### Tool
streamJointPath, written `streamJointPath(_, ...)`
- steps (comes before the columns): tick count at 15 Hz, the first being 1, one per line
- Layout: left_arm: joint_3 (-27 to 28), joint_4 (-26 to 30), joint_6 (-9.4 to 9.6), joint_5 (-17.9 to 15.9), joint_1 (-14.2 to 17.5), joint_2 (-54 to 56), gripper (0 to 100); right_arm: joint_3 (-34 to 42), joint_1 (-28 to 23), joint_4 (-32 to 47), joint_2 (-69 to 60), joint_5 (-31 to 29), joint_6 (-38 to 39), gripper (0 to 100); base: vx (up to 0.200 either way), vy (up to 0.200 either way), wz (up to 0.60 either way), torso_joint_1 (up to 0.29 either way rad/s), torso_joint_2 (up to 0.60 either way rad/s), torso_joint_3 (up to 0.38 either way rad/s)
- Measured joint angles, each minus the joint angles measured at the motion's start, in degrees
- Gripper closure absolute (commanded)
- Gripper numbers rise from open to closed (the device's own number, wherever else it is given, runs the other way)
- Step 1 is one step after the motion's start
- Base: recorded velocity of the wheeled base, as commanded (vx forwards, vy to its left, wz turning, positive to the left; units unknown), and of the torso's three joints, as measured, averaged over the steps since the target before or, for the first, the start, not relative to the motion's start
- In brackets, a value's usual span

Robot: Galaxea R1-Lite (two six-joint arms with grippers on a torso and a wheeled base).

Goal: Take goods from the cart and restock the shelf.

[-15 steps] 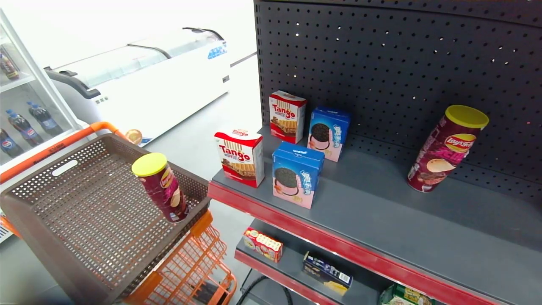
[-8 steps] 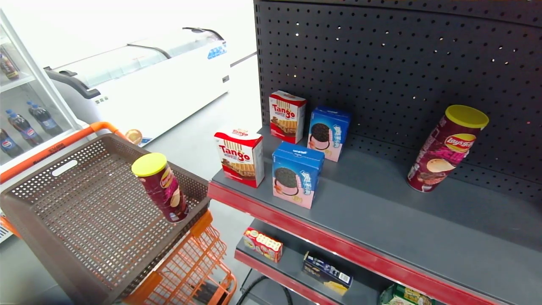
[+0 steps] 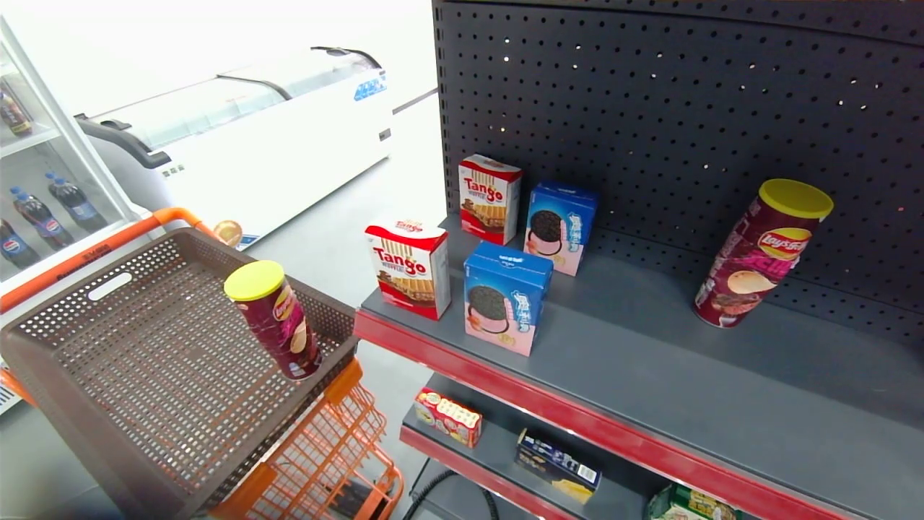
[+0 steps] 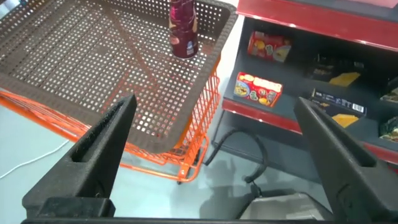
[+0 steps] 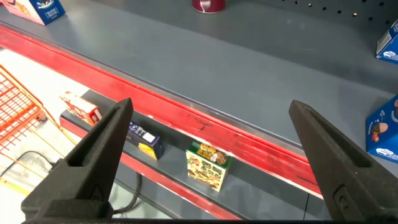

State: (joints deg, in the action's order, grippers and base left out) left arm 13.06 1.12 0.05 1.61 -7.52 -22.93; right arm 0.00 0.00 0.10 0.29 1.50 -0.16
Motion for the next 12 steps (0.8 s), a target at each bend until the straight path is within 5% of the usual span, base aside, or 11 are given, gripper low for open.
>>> streamJointPath(4, 0.8, -1.0, -0.05, 0.0, 0.0, -4.3, 0, 0.0, 0.0, 0.0, 0.0, 0.0, 0.0, 0, 0.0, 0.0, 0.0, 0.0, 0.0, 0.0)
streamJointPath(10, 2.2, -10.5, 0.11, 2.7, 0.0, -18.6, 0, 0.0, 0.0, 0.0, 0.0, 0.0, 0.0, 0, 0.0, 0.0, 0.0, 0.0, 0.0, 0.0)
streamJointPath(12, 3.2, -12.0, 2.95, 3.8, 0.0, -24.2, 0, 0.0, 0.0, 0.0, 0.0, 0.0, 0.0, 0, 0.0, 0.0, 0.0, 0.0, 0.0, 0.0)
